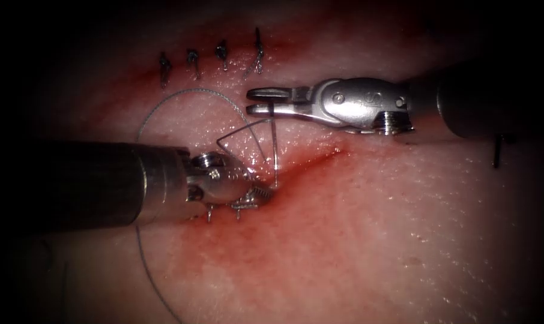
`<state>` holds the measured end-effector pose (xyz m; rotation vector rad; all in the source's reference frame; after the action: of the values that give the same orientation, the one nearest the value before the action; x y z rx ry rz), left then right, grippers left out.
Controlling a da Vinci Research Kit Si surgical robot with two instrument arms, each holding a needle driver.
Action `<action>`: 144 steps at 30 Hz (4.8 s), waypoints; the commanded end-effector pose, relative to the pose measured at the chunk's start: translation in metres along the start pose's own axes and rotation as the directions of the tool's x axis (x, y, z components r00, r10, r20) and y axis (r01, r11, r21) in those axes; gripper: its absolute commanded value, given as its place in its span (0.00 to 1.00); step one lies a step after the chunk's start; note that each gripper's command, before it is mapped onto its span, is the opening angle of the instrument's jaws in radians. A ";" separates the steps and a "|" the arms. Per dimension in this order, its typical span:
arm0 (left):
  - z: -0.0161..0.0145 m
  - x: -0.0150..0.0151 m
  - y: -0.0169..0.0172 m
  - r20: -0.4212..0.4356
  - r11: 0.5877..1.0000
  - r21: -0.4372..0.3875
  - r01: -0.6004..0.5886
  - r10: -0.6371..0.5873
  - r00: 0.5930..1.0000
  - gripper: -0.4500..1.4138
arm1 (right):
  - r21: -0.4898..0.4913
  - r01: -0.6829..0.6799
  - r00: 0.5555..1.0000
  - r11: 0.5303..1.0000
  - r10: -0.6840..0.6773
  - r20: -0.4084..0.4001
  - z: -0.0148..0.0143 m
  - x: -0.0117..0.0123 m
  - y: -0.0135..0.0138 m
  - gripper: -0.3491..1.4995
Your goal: Wound Closure
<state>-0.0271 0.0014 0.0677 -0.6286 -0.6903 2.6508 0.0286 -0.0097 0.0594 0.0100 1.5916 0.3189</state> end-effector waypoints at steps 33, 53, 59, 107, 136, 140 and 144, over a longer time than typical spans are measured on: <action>-0.0018 0.0003 0.0014 0.001 1.000 -0.001 0.011 -0.011 1.000 0.35 | 0.153 0.219 0.968 0.964 -0.234 0.088 0.0006 -0.0039 -0.0049 0.00; -0.0076 0.0046 0.0122 -0.164 0.991 0.130 -0.017 0.038 0.986 0.25 | 0.137 0.212 0.967 0.968 -0.228 0.114 0.0004 -0.0033 -0.0039 0.00; -0.0069 0.0059 0.0137 -0.204 0.988 0.152 -0.010 0.041 0.978 0.23 | 0.110 0.186 0.973 0.976 -0.199 0.120 0.0005 -0.0024 -0.0033 0.00; -0.0021 0.0020 0.0092 -0.282 0.973 0.230 -0.021 0.087 0.955 0.14 | 0.035 -0.050 0.980 0.998 0.043 0.194 0.0012 -0.0005 -0.0020 0.00; 0.0000 -0.0004 0.0094 -0.242 0.976 0.214 -0.038 0.091 0.966 0.14 | 0.009 -0.390 0.905 0.921 0.382 0.186 0.0013 0.0000 -0.0022 0.00; 0.0002 -0.0007 0.0095 -0.239 0.976 0.215 -0.042 0.094 0.967 0.14 | -0.001 -0.449 0.876 0.894 0.440 0.198 0.0013 0.0001 -0.0023 0.00; 0.0002 -0.0009 0.0096 -0.233 0.976 0.212 -0.045 0.096 0.968 0.14 | -0.014 -0.505 0.842 0.863 0.496 0.210 0.0014 0.0001 -0.0024 0.00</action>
<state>-0.0277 -0.0063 0.0626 -0.9117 -0.3212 2.6022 0.0295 -0.0113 0.0584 0.4959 1.3643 0.6780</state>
